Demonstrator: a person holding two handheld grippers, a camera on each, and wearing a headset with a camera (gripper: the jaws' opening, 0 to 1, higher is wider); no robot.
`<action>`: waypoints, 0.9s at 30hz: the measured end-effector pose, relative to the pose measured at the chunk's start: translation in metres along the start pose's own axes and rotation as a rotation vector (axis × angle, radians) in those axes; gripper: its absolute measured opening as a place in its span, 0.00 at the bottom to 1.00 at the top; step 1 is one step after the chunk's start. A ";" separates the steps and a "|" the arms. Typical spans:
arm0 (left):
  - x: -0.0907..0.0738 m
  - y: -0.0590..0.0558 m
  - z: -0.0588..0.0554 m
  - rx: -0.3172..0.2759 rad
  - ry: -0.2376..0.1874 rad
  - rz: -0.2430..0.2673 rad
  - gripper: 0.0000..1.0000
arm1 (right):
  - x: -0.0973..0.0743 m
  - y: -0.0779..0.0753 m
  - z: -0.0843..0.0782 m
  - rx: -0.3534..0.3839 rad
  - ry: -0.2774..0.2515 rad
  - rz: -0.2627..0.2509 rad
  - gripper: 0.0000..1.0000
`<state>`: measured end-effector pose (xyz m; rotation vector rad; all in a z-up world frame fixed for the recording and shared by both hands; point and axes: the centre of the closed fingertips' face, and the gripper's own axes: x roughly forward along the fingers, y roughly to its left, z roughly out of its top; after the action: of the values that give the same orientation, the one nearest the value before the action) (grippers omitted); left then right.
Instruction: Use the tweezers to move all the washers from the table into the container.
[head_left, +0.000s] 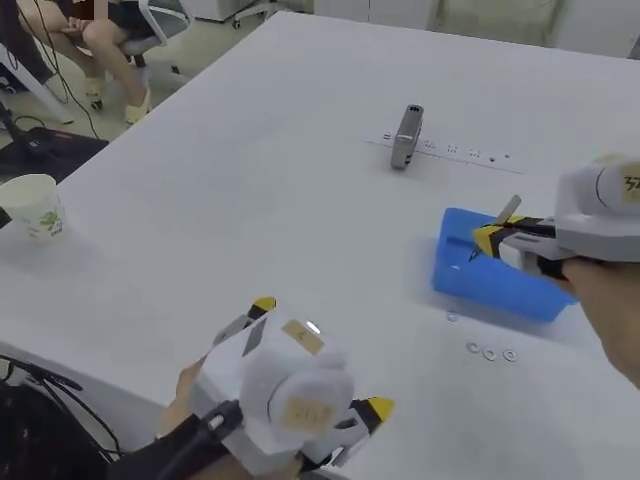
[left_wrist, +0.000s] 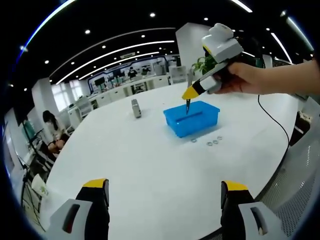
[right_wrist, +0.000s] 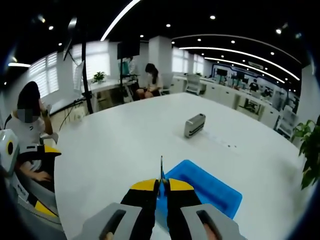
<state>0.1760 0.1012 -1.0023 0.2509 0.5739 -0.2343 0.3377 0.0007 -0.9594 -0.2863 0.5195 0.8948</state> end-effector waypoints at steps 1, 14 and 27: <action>0.000 0.000 0.000 -0.001 -0.002 0.000 0.95 | -0.001 0.001 0.000 0.003 -0.001 0.001 0.03; 0.002 0.003 0.003 -0.017 -0.004 0.009 0.94 | 0.001 0.012 -0.018 0.070 -0.006 0.026 0.03; 0.003 0.002 0.003 -0.023 -0.006 0.000 0.94 | 0.013 0.015 -0.040 0.094 0.044 0.043 0.03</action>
<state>0.1803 0.1014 -1.0006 0.2283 0.5703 -0.2283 0.3197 0.0006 -1.0005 -0.2100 0.6084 0.9042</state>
